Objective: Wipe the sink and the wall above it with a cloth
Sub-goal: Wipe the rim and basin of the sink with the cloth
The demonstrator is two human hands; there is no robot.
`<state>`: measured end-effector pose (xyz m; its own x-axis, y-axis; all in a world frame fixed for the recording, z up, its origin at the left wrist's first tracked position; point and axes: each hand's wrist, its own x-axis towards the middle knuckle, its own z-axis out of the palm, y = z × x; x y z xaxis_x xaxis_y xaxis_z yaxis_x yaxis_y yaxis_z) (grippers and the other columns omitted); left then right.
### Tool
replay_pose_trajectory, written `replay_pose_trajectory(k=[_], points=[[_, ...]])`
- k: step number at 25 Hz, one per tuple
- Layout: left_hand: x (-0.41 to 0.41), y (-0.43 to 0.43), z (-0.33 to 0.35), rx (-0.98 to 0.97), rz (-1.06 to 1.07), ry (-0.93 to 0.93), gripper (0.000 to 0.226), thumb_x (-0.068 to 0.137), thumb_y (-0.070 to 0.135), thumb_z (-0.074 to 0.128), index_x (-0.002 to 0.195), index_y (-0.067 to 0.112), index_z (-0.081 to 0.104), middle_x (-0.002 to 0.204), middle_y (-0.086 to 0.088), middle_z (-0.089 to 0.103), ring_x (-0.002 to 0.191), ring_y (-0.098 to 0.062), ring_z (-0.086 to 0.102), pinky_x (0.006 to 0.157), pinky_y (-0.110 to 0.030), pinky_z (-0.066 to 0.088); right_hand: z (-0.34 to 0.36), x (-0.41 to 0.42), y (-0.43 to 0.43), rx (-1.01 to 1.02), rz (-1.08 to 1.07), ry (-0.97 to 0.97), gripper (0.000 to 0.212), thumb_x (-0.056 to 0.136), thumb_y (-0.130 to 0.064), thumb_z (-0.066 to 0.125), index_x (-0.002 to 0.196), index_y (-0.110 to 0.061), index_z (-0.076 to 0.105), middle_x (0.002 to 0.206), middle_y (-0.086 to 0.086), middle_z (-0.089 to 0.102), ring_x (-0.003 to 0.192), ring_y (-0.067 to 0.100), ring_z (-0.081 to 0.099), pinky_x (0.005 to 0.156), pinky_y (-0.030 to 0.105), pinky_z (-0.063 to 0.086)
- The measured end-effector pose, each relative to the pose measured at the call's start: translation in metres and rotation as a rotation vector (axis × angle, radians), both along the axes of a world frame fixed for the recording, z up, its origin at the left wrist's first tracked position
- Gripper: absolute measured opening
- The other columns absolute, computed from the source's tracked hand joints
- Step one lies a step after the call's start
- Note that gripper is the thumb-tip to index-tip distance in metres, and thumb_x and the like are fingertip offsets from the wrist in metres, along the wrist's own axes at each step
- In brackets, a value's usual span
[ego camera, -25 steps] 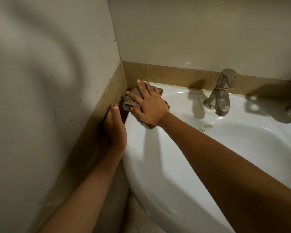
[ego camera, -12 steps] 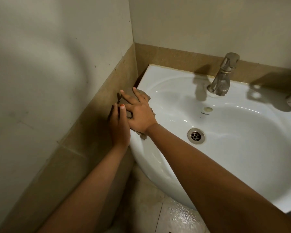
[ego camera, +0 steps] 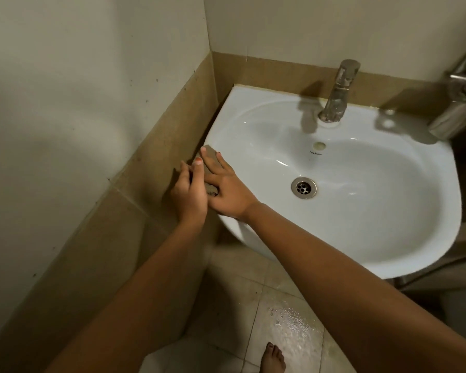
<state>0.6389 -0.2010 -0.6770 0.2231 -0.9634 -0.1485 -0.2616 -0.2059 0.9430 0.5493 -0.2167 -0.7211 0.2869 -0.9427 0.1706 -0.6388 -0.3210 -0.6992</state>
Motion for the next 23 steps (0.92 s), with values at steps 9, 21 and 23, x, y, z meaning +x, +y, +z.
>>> replay_pose_trajectory(k=[9,21,23], points=[[-0.028,0.085,0.016,0.073,-0.159,-0.197,0.055,0.099,0.037,0.028,0.147,0.012,0.018,0.155,-0.01,0.022,0.144,-0.025,0.015,0.114,-0.037,0.019,0.027,-0.042,0.101,0.209,0.085,0.102,0.075,0.088,-0.016,0.056,0.15,-0.022,0.016,0.159,0.013,0.006,0.14,0.03,0.028,0.106,0.041,0.038],[-0.009,0.002,0.001,-0.044,-0.452,-0.526,0.056,0.1,0.034,0.024,0.147,0.007,0.011,0.158,-0.008,0.002,0.145,-0.019,-0.01,0.117,-0.034,-0.005,-0.003,-0.003,0.031,0.303,-0.134,0.015,0.075,0.087,-0.058,0.027,0.151,-0.03,0.0,0.16,0.002,-0.007,0.144,0.022,-0.019,0.116,0.059,0.004],[-0.007,-0.022,-0.003,-0.07,-0.509,-0.602,0.057,0.099,0.036,0.022,0.147,0.008,0.007,0.158,-0.007,-0.001,0.145,-0.018,-0.012,0.116,-0.034,-0.007,-0.006,-0.001,0.014,0.295,-0.182,-0.016,0.076,0.089,-0.059,0.026,0.151,-0.027,-0.002,0.159,0.004,-0.012,0.142,0.022,-0.027,0.115,0.06,-0.001]])
